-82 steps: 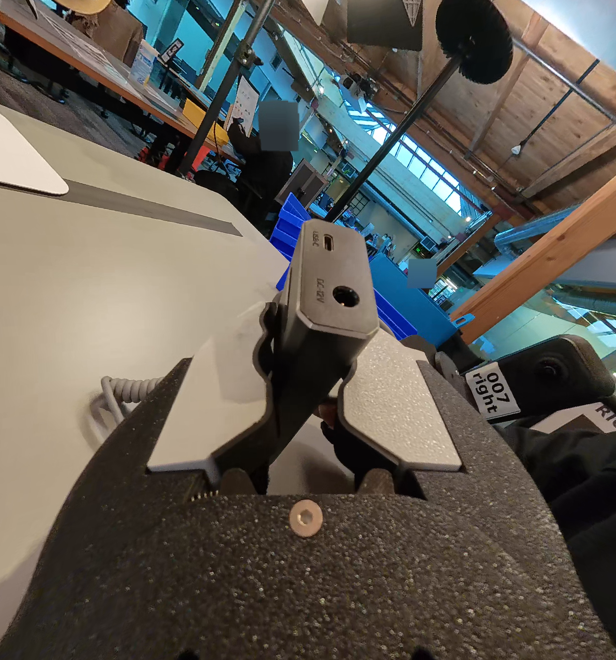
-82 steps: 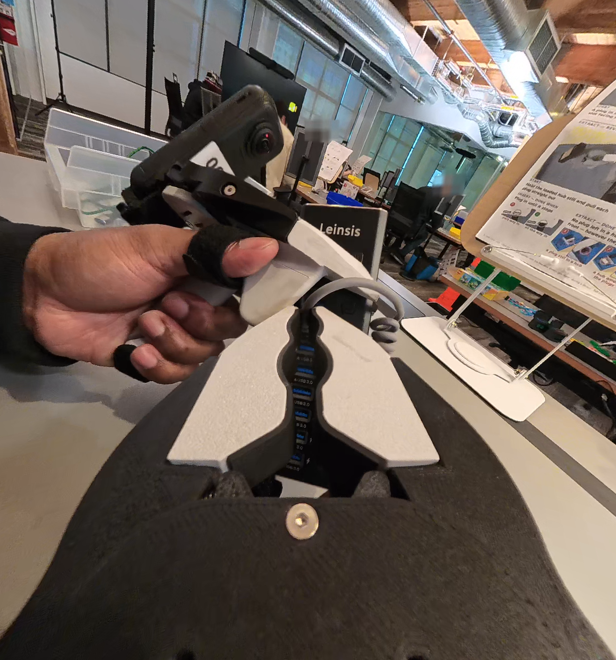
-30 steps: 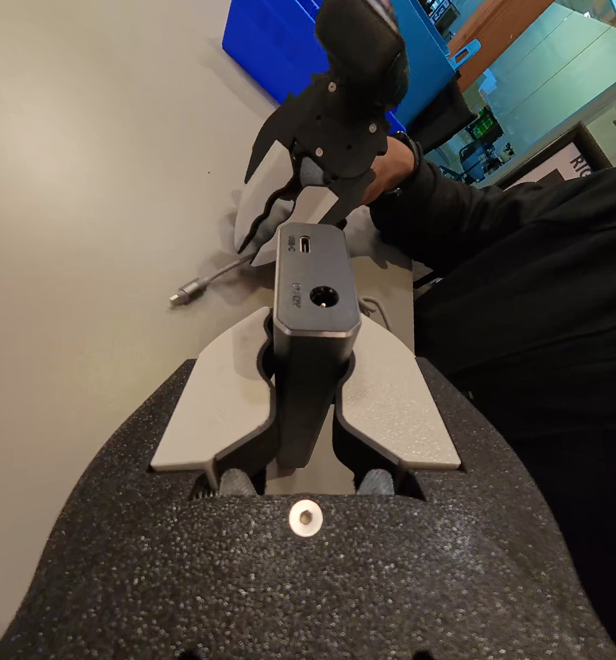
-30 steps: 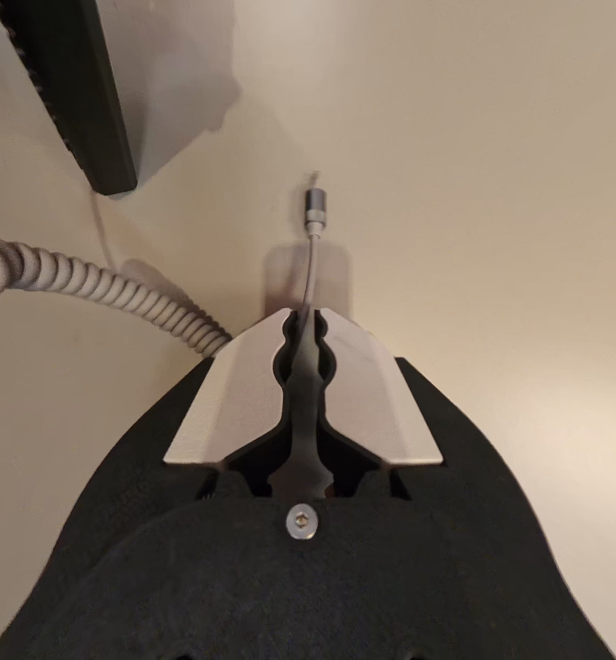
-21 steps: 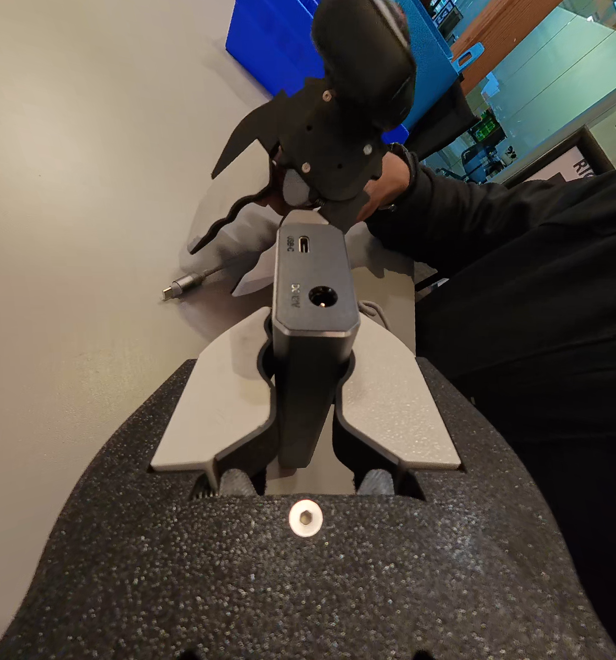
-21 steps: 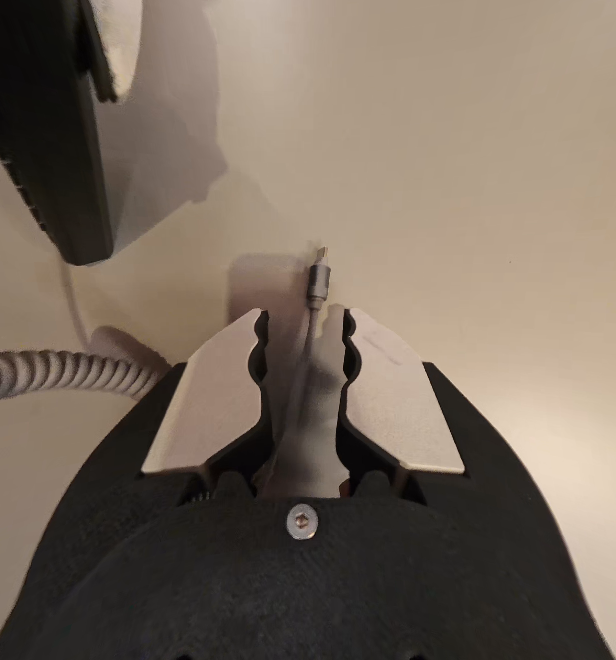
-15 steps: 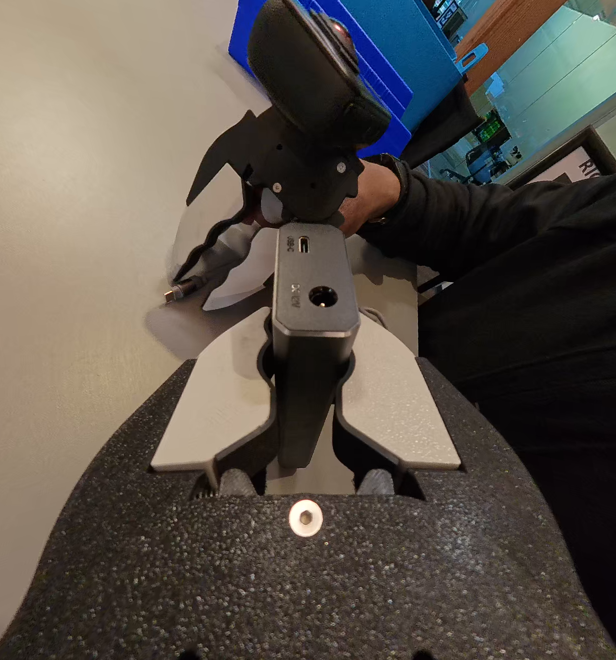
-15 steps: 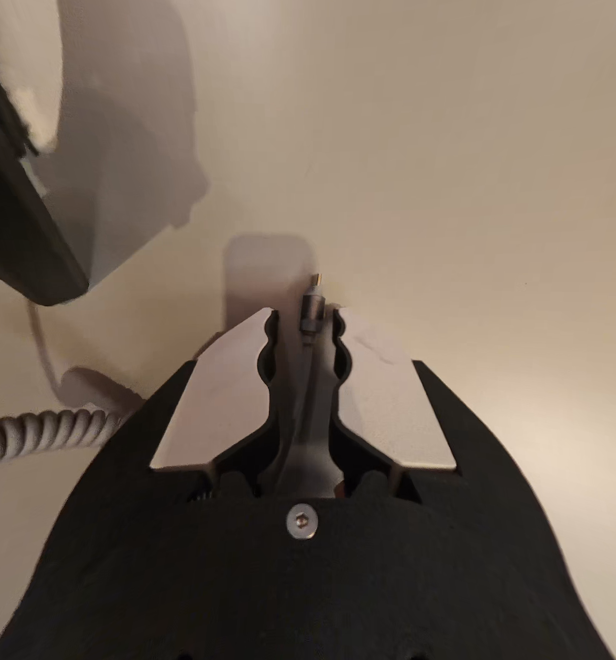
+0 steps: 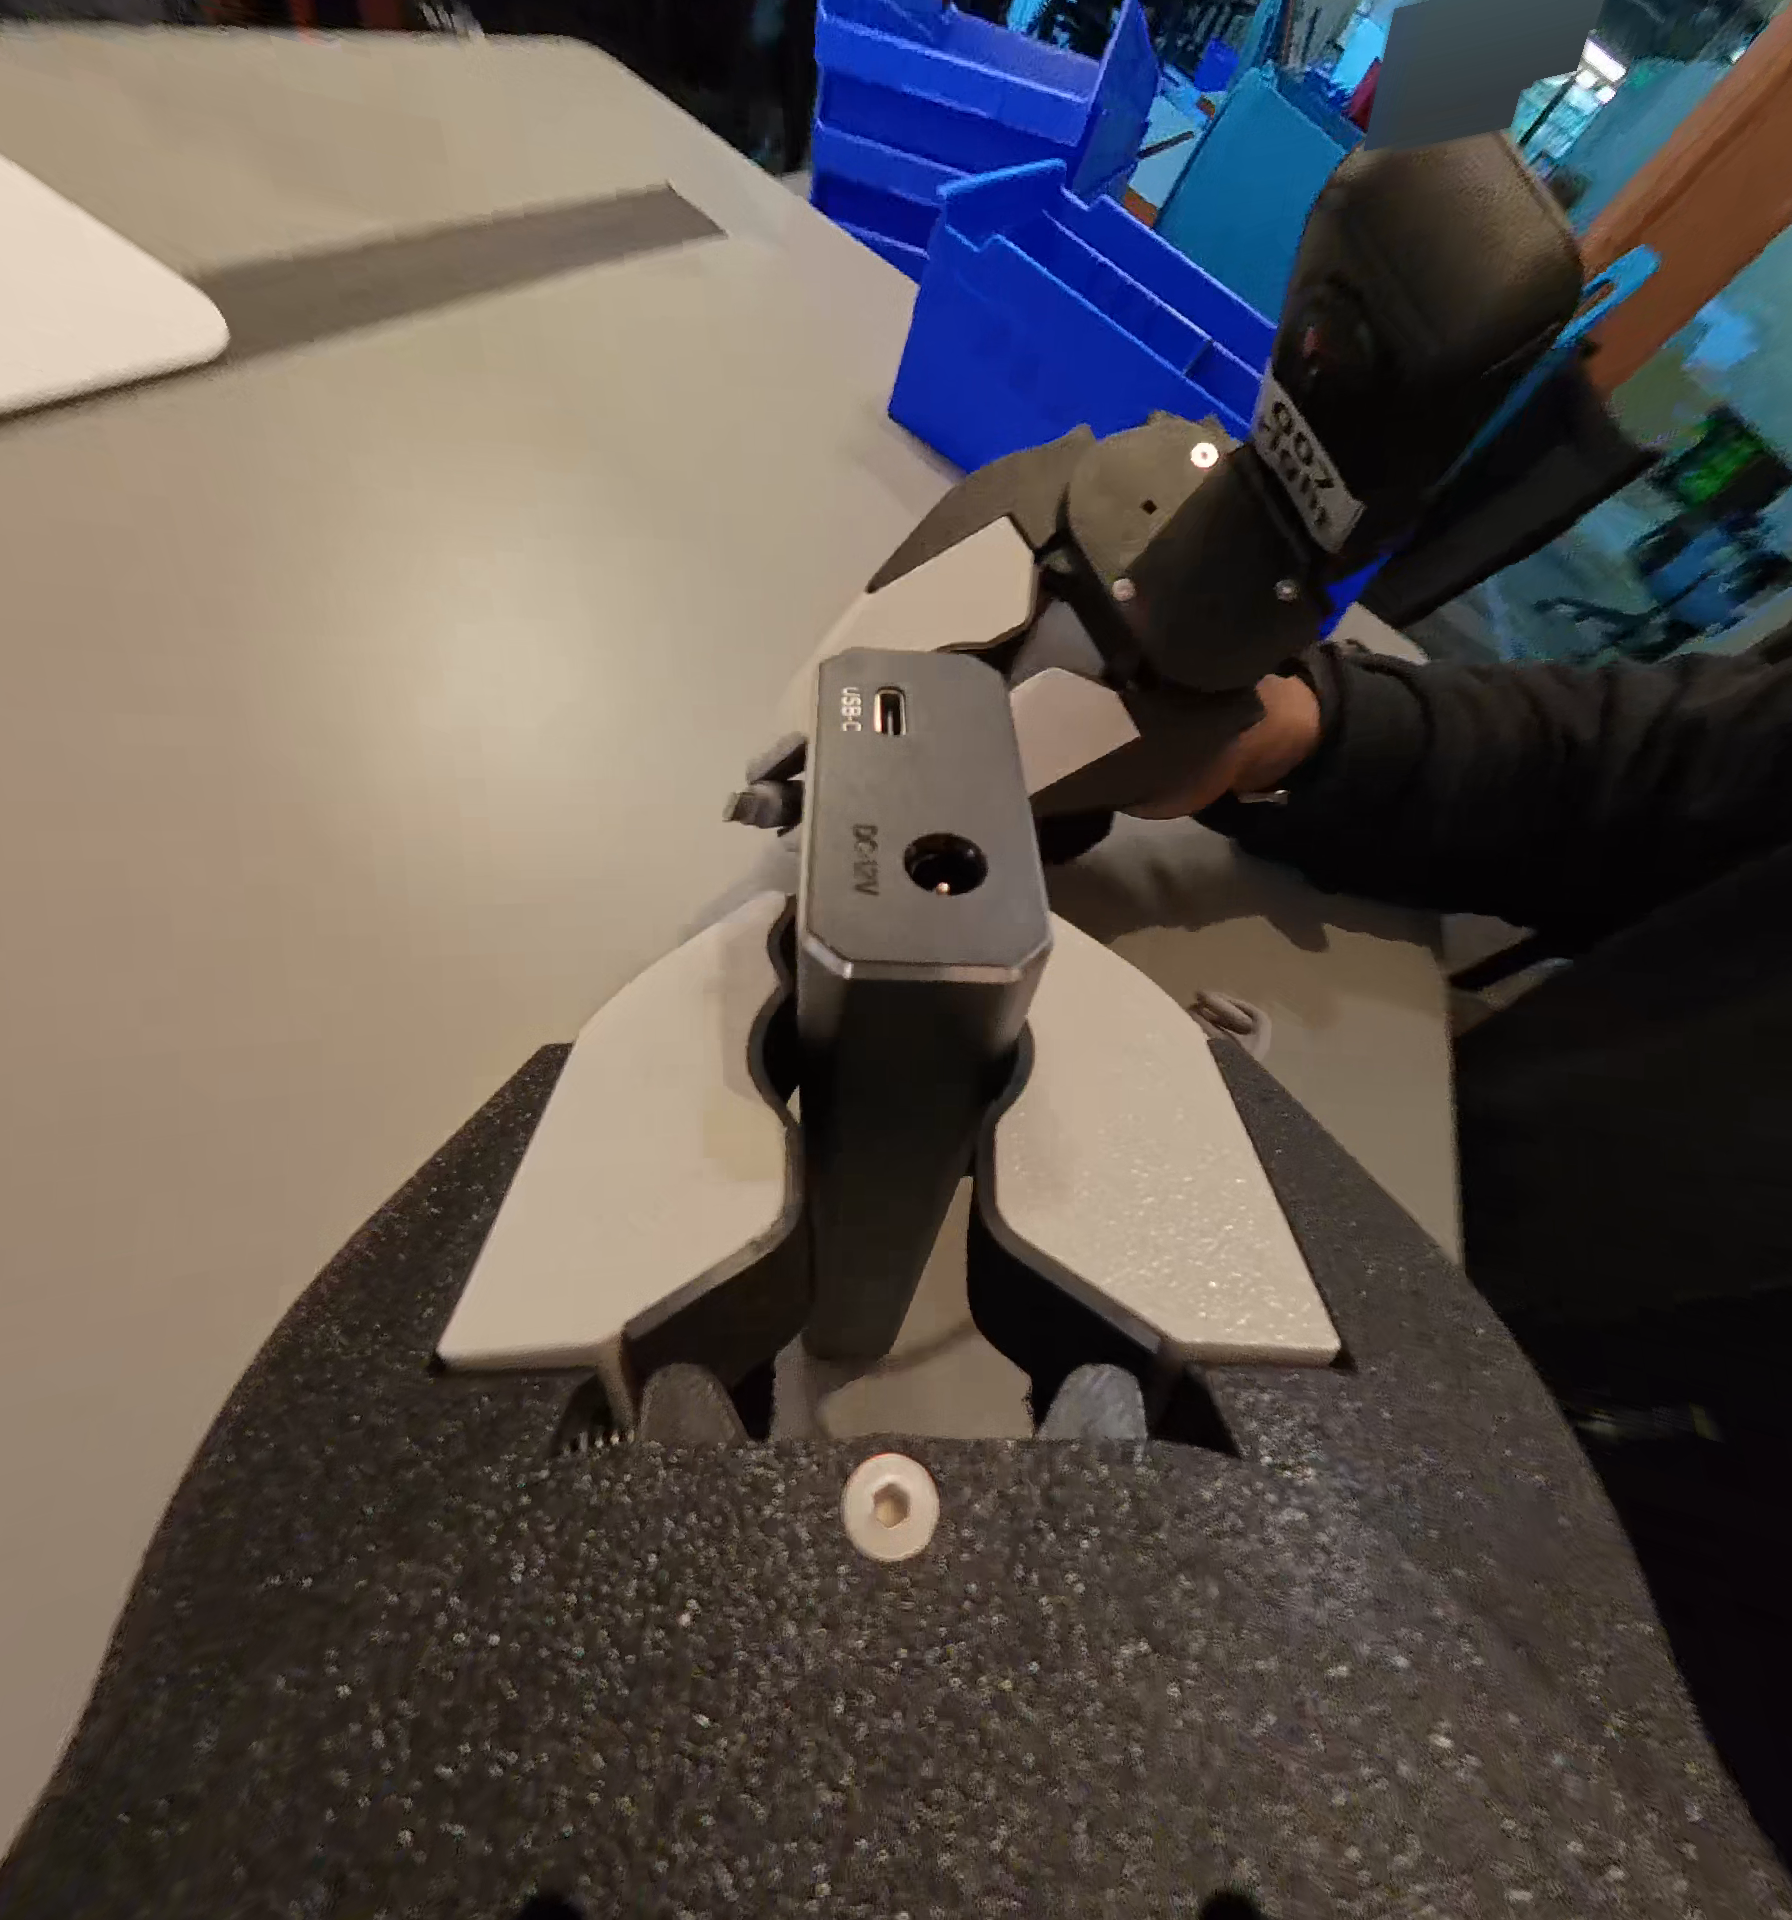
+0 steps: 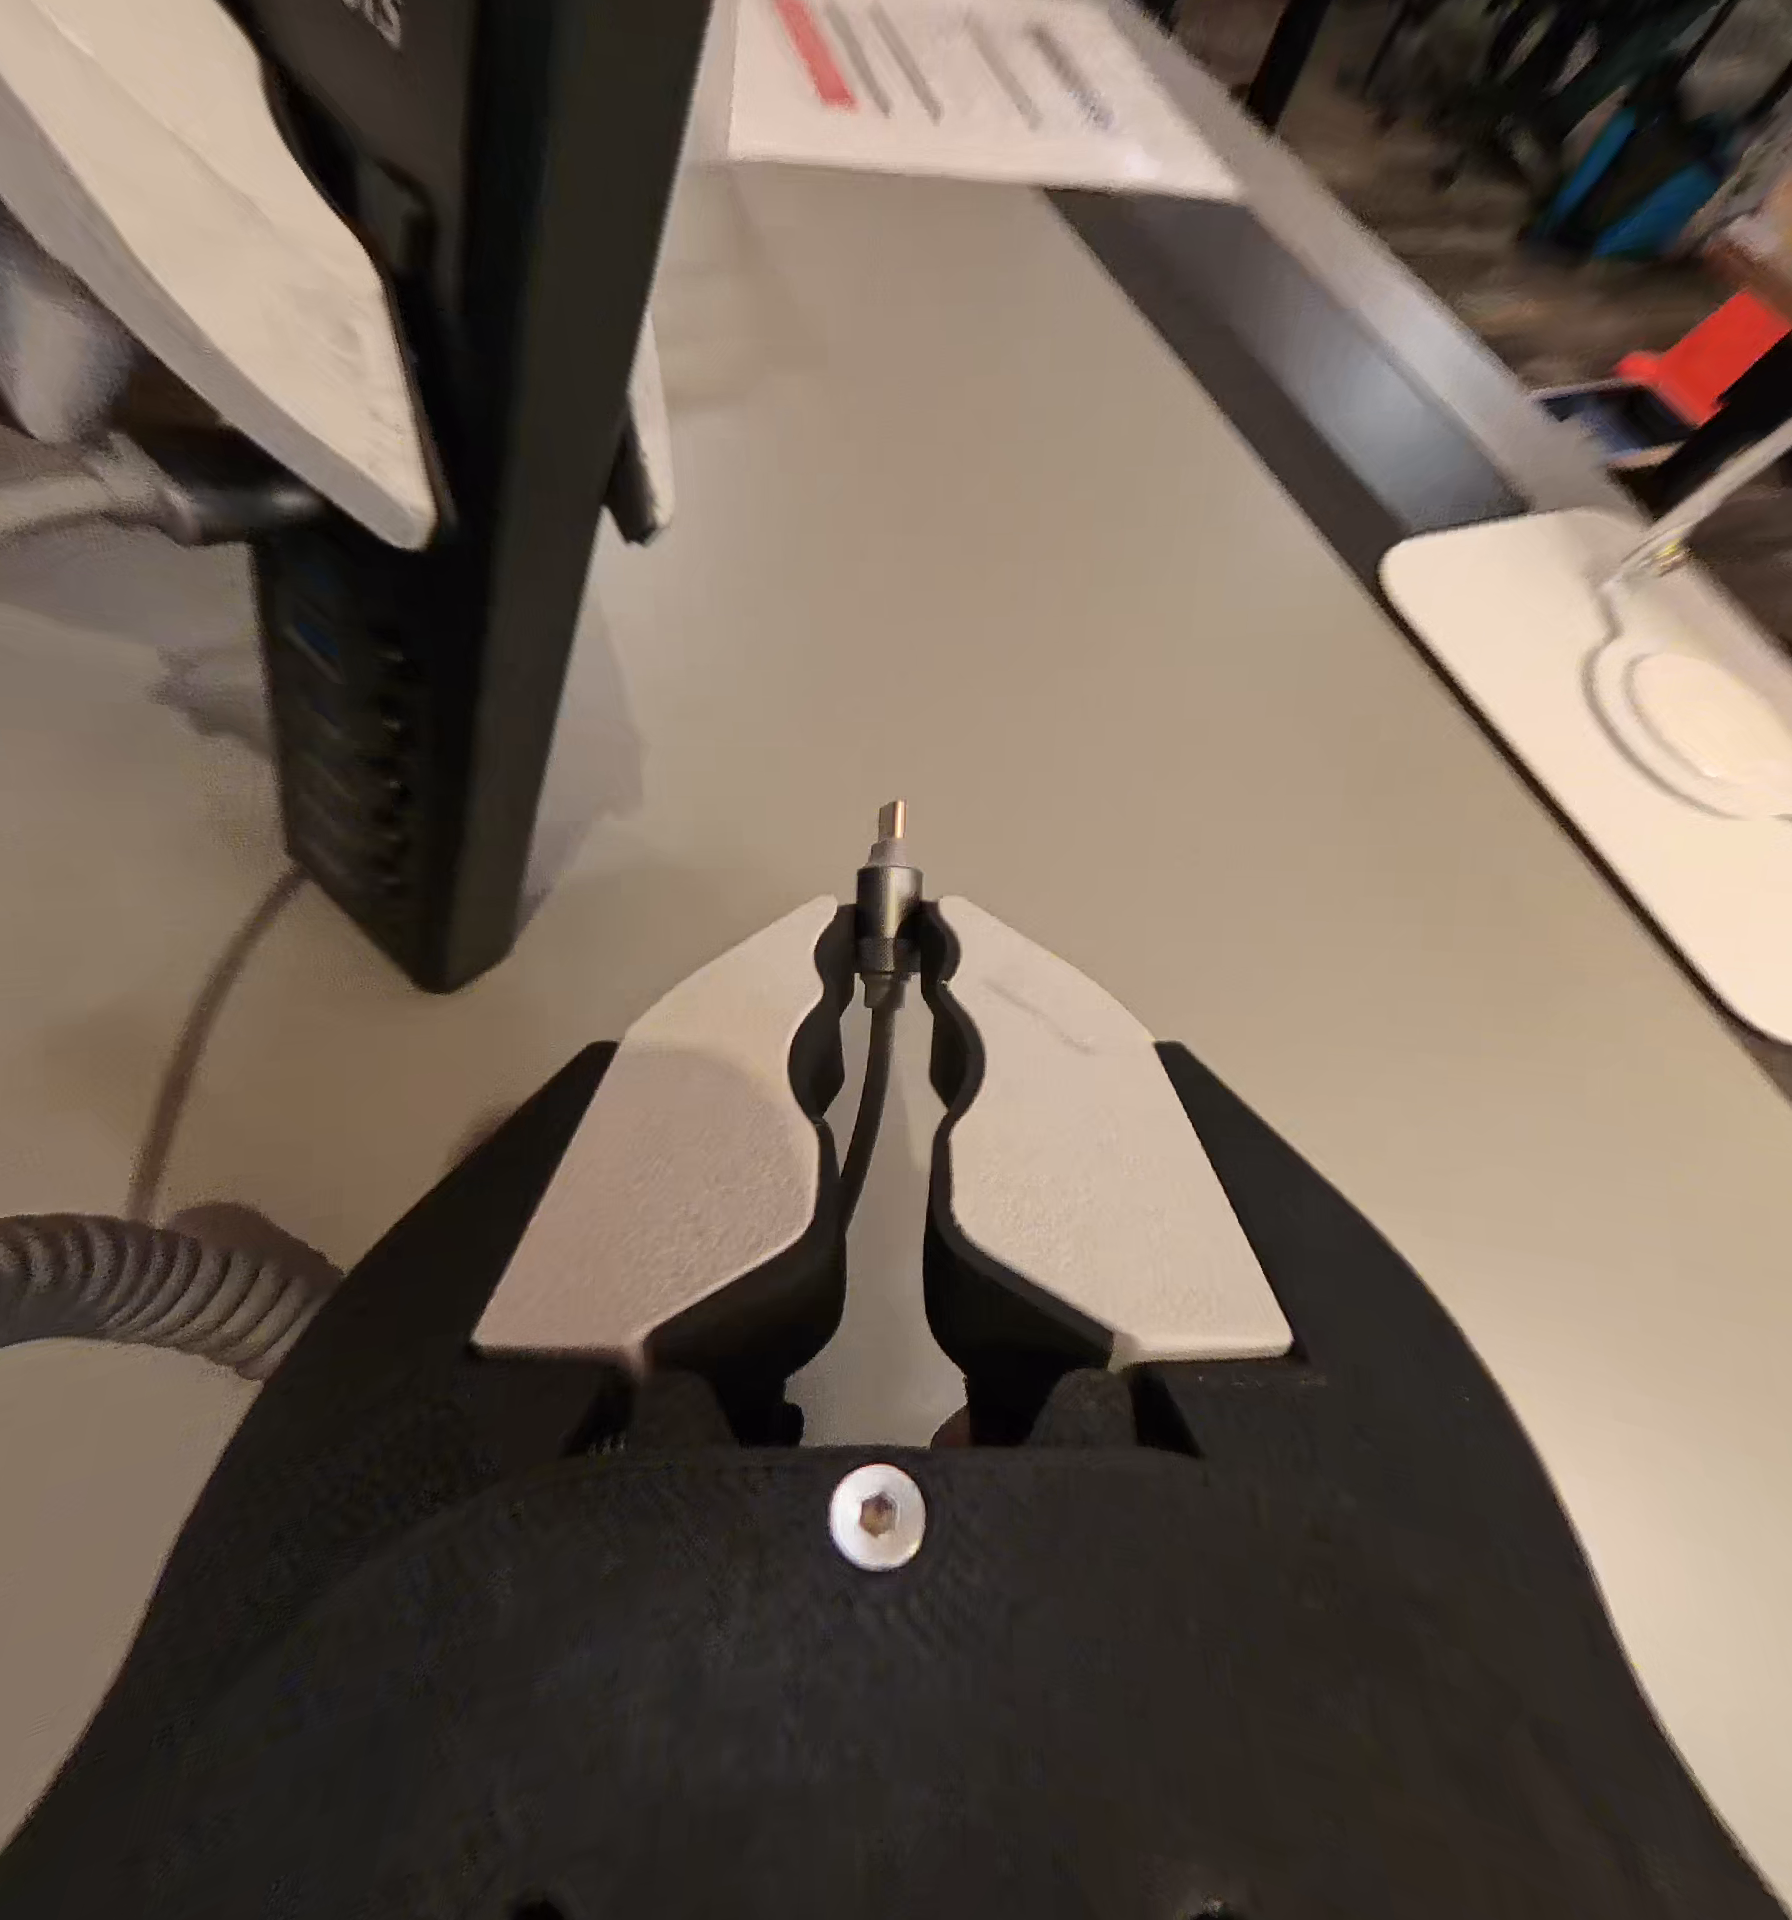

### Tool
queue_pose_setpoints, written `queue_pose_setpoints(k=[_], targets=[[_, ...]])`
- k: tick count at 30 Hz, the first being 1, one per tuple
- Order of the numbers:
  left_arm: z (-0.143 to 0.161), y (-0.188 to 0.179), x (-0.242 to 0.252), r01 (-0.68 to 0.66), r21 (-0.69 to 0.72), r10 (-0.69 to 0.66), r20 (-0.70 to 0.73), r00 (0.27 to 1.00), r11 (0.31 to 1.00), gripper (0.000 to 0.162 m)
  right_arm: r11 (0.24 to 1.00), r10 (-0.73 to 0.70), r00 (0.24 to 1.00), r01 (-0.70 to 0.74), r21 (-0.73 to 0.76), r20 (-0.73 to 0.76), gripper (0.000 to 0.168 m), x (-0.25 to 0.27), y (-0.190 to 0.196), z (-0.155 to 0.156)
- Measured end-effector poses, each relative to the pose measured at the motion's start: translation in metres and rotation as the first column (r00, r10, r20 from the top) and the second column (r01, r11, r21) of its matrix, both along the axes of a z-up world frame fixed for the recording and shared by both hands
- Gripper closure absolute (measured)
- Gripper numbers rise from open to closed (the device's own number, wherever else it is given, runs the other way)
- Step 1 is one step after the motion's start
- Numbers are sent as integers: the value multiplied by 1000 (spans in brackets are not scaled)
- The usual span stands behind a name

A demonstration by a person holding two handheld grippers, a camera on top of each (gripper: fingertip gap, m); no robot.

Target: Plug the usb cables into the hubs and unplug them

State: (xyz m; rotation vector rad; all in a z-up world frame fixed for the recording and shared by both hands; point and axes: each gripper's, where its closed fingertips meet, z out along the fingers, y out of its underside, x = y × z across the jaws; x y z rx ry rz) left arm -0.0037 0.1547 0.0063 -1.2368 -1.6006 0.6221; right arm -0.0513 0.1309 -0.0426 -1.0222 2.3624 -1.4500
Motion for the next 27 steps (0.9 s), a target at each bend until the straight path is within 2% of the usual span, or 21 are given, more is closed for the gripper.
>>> queue_pose_setpoints(k=[6, 8, 11, 14, 24, 27], targets=[[2, 3, -17, -1, -328, -28, -85, 996, 945, 131, 988, -34, 999, 37, -148, 21, 158, -15, 7, 28], [3, 7, -19, 9, -380, -63, -130, 989, 925, 132, 986, -30, 999, 33, -162, 21, 158, -16, 9, 30], [0, 7, -18, 25, -344, -79, -145, 986, 939, 130, 987, -27, 999, 30, -156, 21, 158, -17, 11, 27], [-17, 2, -15, 50, -348, -84, -82, 993, 936, 122, 989, -20, 999, 23, -144, 27, 158, -16, 12, 24], [-17, 0, -12, 41, -311, -72, -88, 994, 949, 128, 985, -11, 1000, 13, -172, 12, 158, -11, 15, 29], [-16, -9, -14, -26, -301, 7, -66, 998, 953, 130, 980, -5, 1000, 3, -198, -6, 158, -6, 19, 34]])
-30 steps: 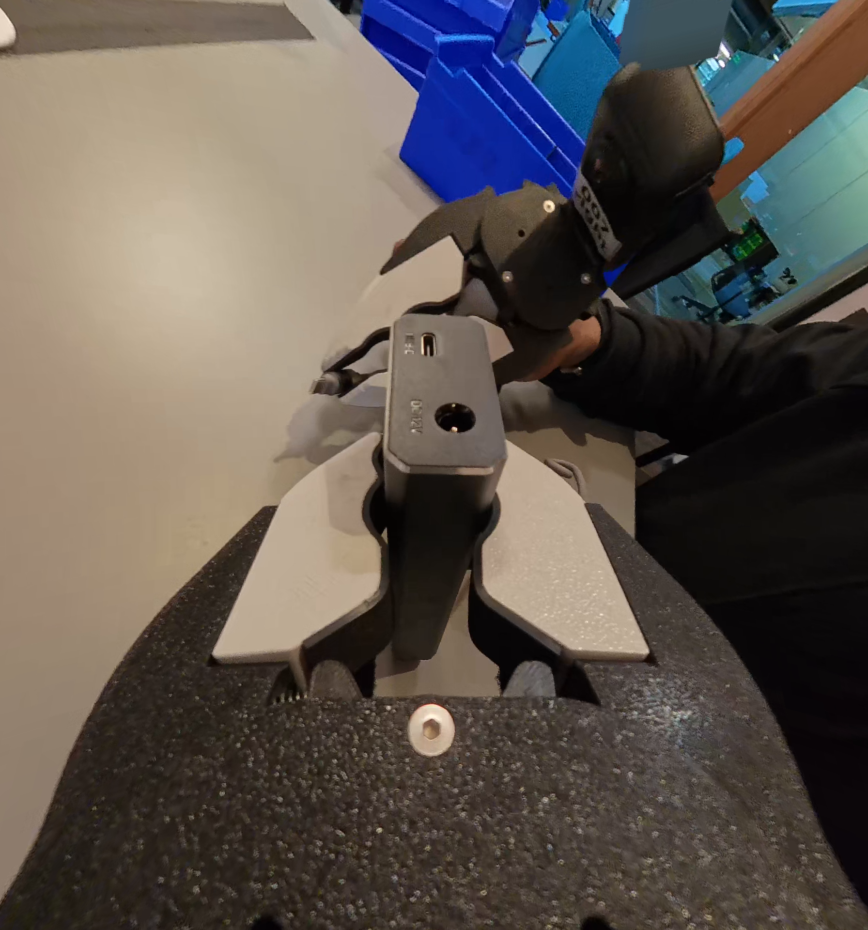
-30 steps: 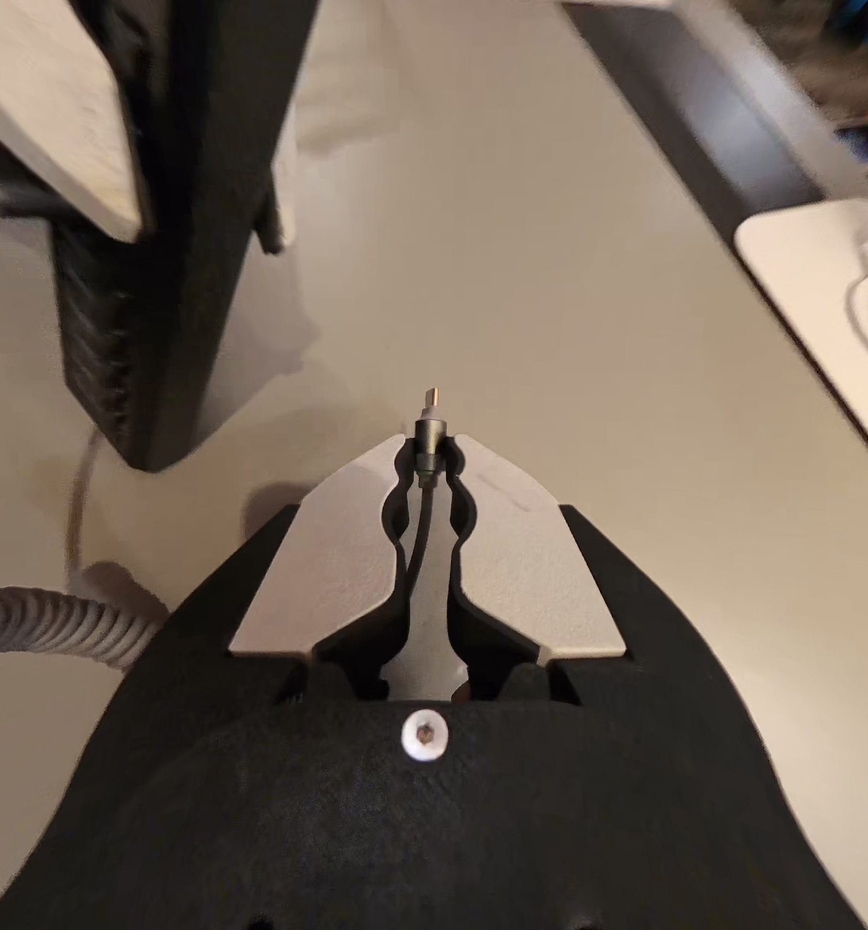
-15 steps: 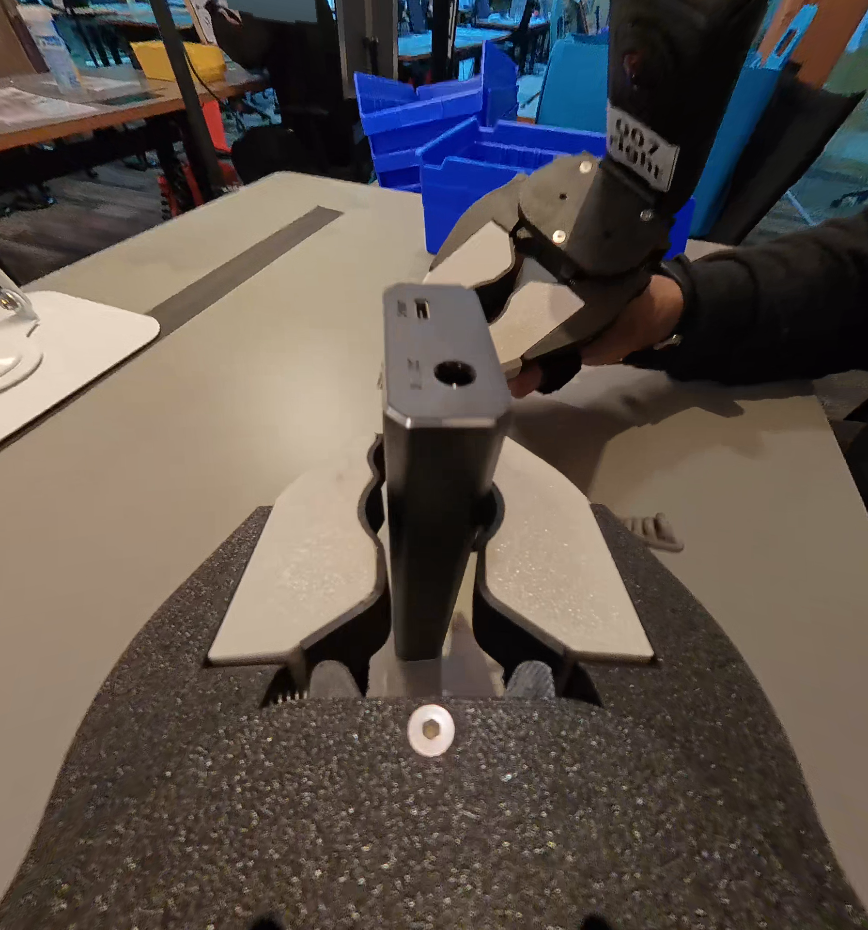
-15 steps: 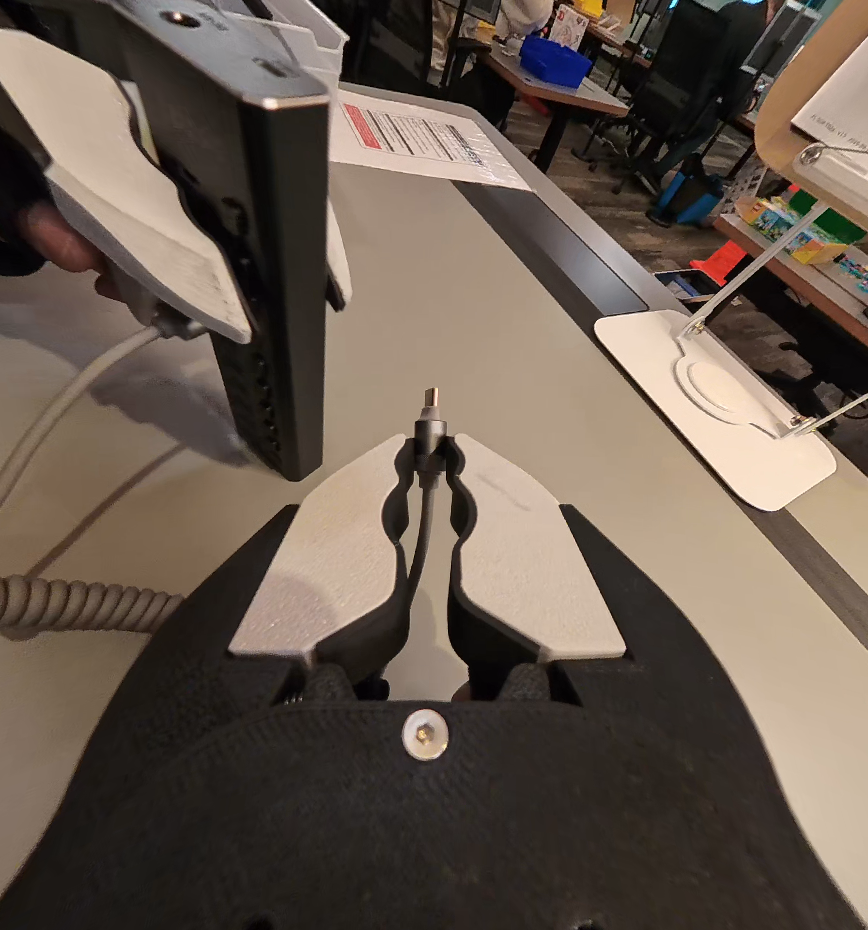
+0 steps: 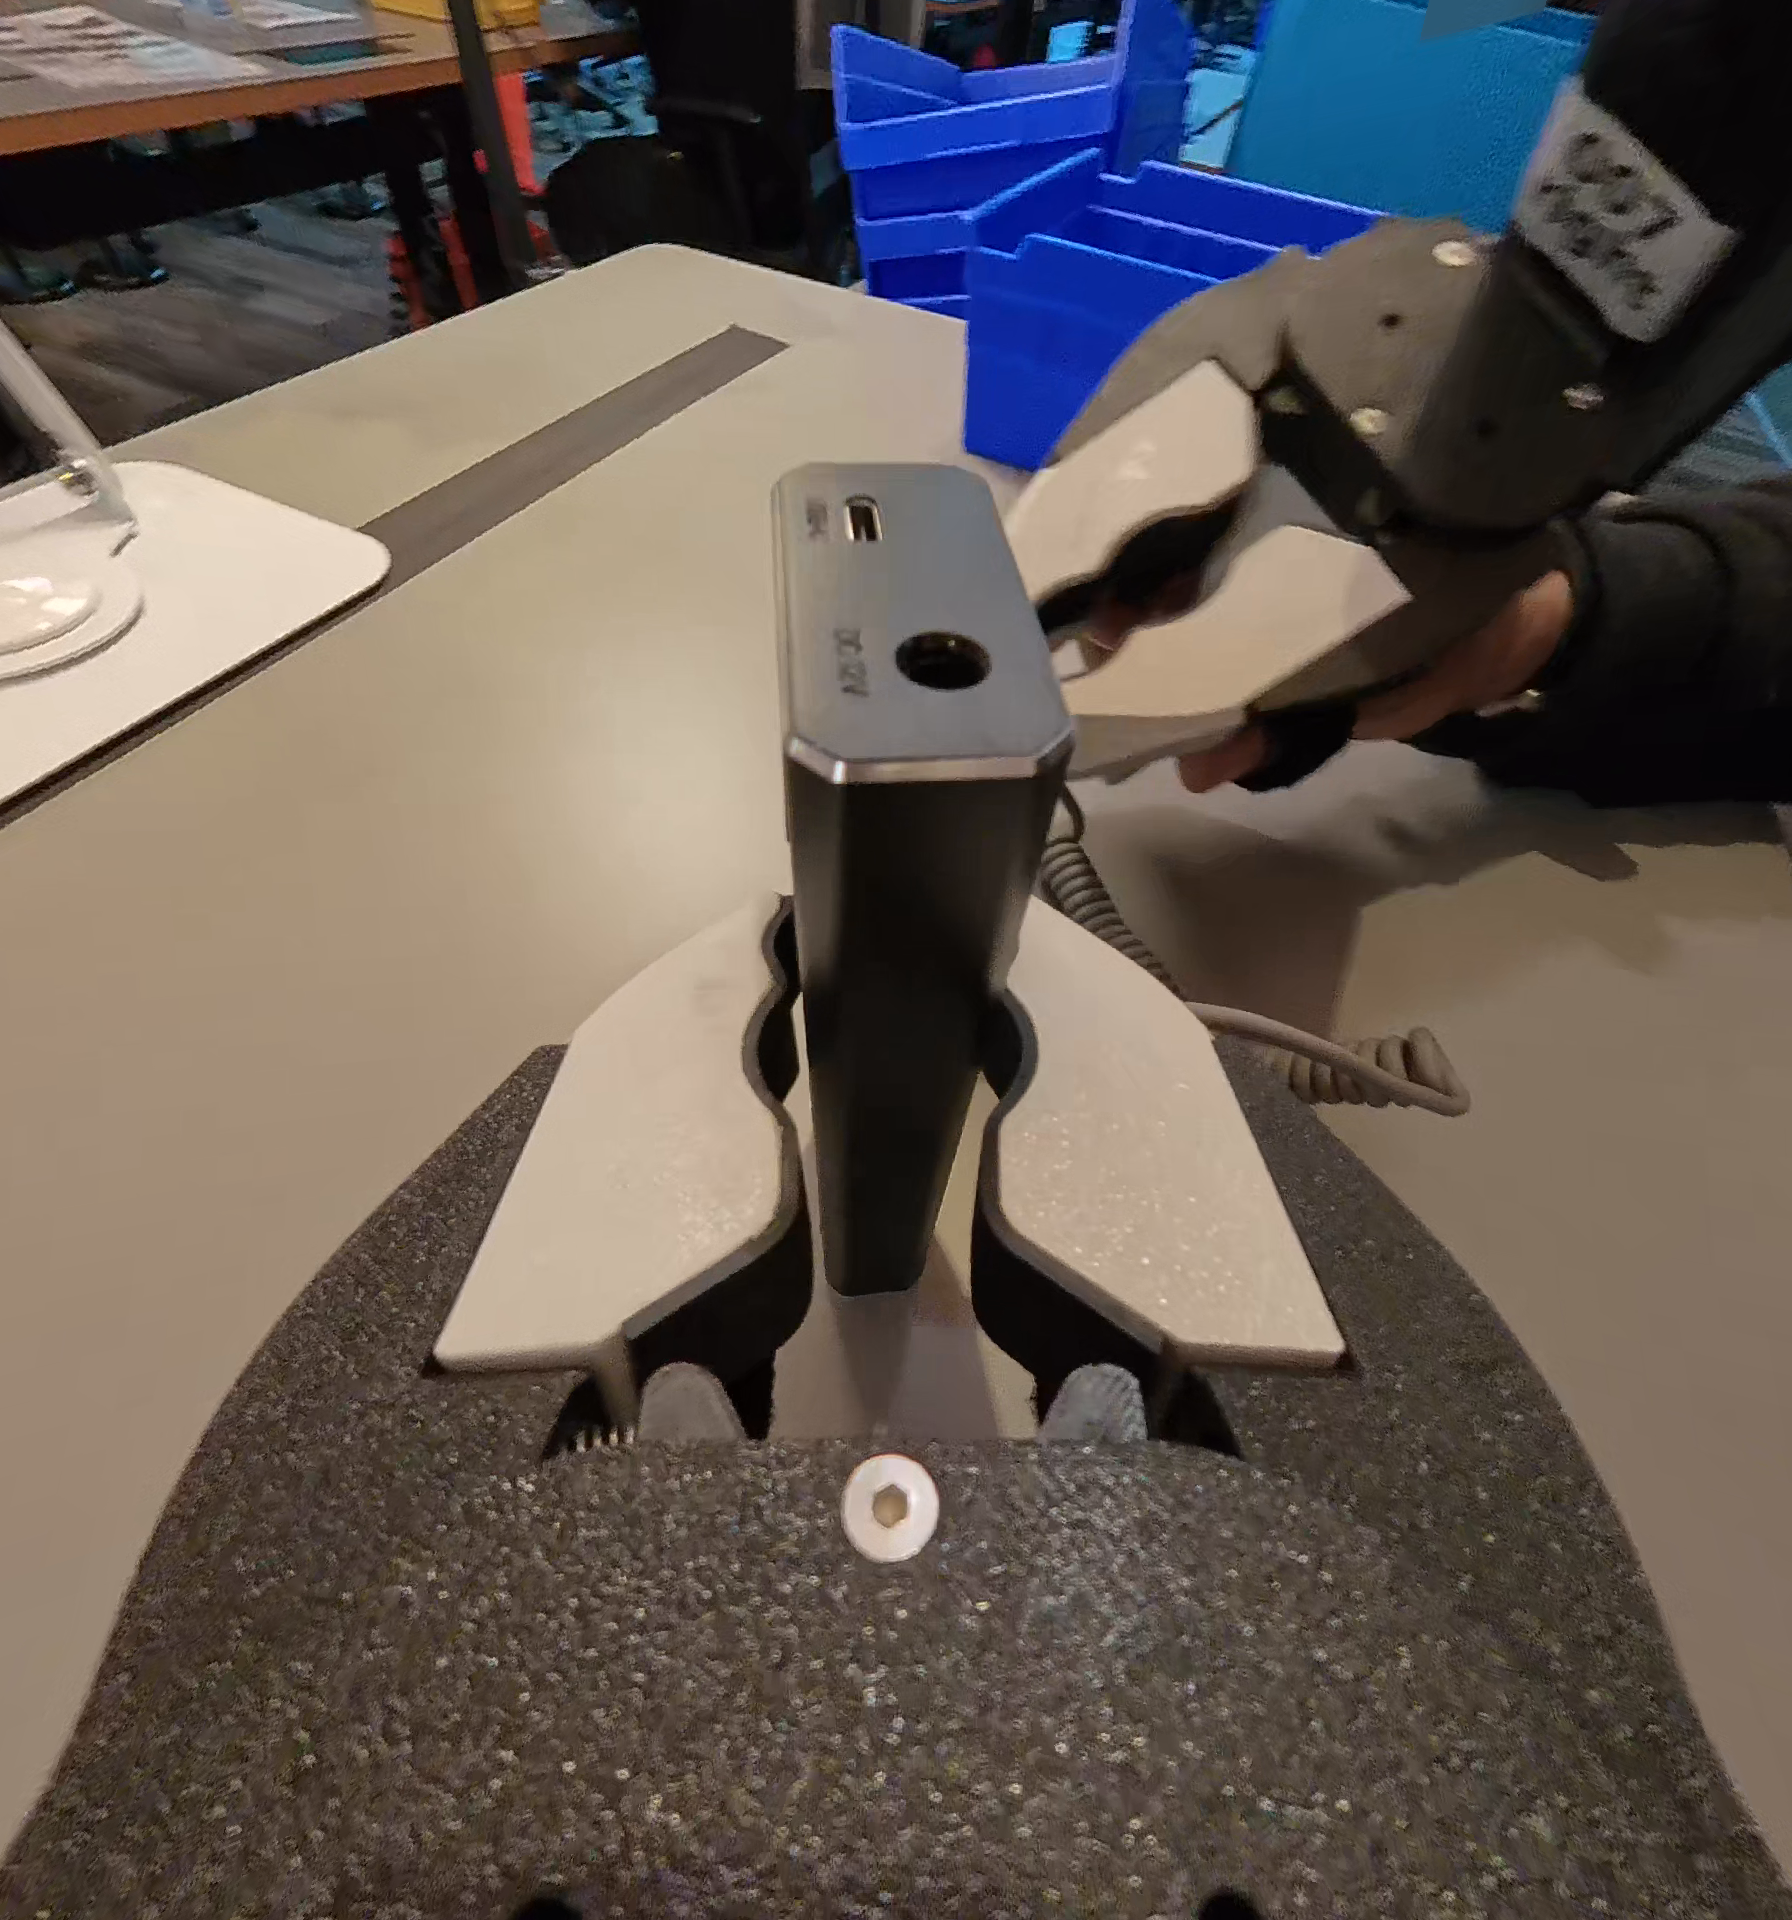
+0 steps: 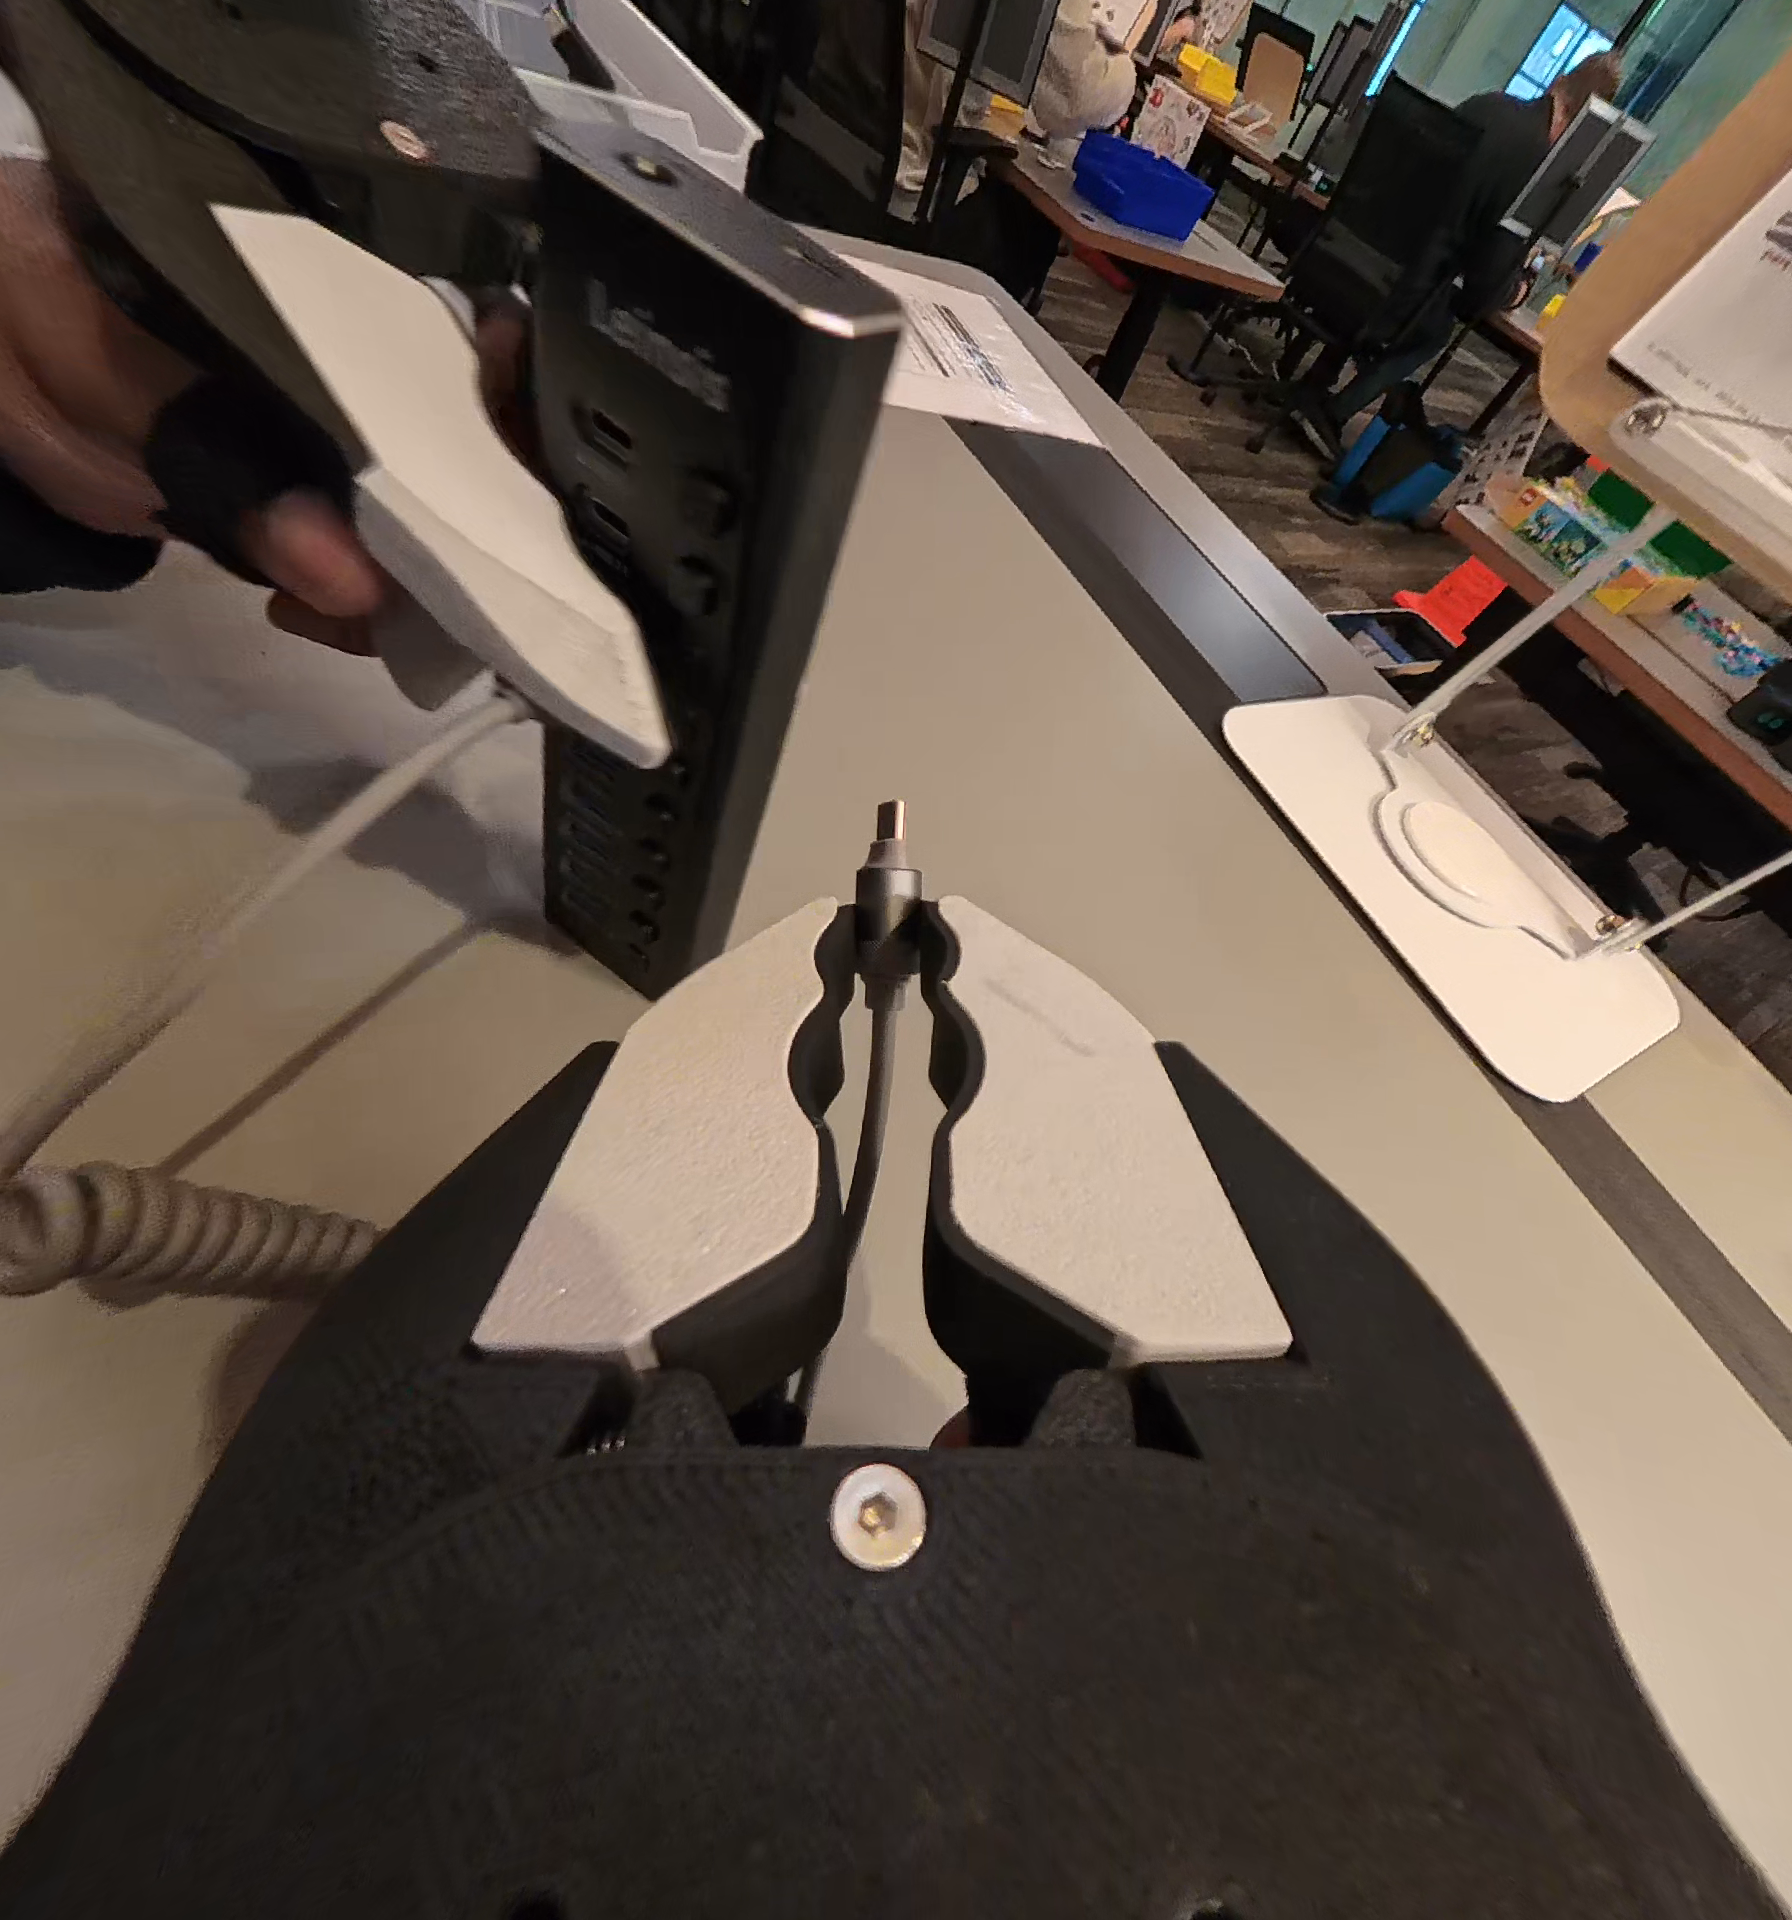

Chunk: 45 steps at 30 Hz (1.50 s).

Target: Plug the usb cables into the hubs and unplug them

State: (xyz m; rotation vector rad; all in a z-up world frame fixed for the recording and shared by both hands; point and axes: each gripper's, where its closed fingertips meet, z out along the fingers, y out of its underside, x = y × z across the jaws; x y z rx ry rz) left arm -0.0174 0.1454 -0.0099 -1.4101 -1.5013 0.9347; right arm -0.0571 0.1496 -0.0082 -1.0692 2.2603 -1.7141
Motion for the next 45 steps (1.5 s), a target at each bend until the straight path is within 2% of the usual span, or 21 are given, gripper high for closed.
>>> queue_pose_setpoints(k=[3, 7, 9, 11, 15, 28, 33, 38, 45], targets=[[0, -11, -2, -97, -41, 97, 12, 995, 994, 130, 999, 36, 999, -36, 27, 4, 158, 11, 8, 4], [6, -16, -3, -144, -111, 142, -28, 989, 983, 130, 971, 101, 955, -156, 182, 280, 158, 32, 20, 22], [12, -15, -5, -157, -130, 150, -66, 987, 979, 130, 919, 105, 891, -257, 301, 441, 158, 43, 25, 27], [16, -14, -6, -165, -157, 151, -101, 983, 974, 130, 856, 52, 797, -346, 383, 602, 158, 50, 23, 31], [18, -20, -7, -223, -195, 198, -137, 970, 955, 131, 774, -55, 639, -458, 437, 767, 158, 58, 17, 32], [22, -23, -4, -259, -291, 208, -194, 959, 921, 131, 684, -129, 555, -550, 479, 822, 159, 73, 12, 43], [19, -25, -4, -272, -328, 222, -182, 958, 905, 132, 687, -129, 591, -525, 501, 796, 159, 71, 12, 39], [16, -26, -3, -277, -457, 240, -139, 961, 845, 132, 687, -128, 618, -509, 519, 776, 159, 69, 12, 37], [18, -24, -1, -292, -483, 255, -141, 957, 825, 133, 700, -119, 600, -515, 496, 791, 160, 71, 12, 39]])
